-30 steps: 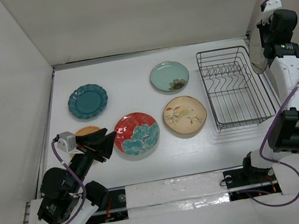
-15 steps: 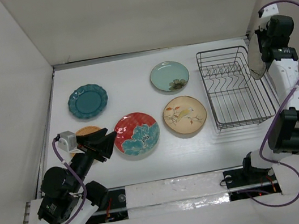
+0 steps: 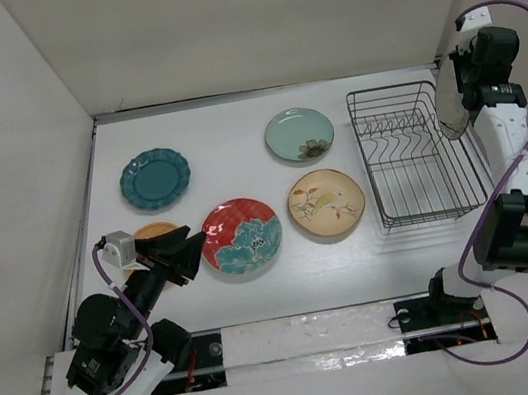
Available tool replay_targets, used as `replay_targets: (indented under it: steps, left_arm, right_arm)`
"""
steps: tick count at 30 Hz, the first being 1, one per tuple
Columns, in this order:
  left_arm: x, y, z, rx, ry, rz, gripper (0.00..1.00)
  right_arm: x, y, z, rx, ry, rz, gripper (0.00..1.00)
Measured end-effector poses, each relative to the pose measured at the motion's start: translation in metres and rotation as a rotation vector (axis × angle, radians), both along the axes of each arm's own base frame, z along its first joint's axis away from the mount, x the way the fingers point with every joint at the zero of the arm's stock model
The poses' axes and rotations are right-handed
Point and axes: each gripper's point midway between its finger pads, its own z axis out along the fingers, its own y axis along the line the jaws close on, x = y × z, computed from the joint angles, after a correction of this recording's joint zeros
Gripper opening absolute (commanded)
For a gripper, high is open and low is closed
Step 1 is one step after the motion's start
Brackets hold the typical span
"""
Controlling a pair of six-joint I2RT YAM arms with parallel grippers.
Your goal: Load the plates into the dish rack
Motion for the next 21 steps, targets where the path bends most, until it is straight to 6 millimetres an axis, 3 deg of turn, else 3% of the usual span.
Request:
replay_targets:
  steps: [7,18,21]
  left_arm:
    - [0.000,0.000,0.000,0.000,0.000,0.000,0.42]
    - [0.000,0.000,0.000,0.000,0.001,0.003,0.42]
    - [0.000,0.000,0.000,0.000,0.001,0.003,0.42]
  right_arm:
    - [0.004,0.011,-0.008,0.007,0.009,0.030,0.00]
    - [0.001,0.020,-0.053,0.052,0.075,0.047,0.00]
    - [0.000,0.021,-0.070,0.078,0.094,0.038,0.10]
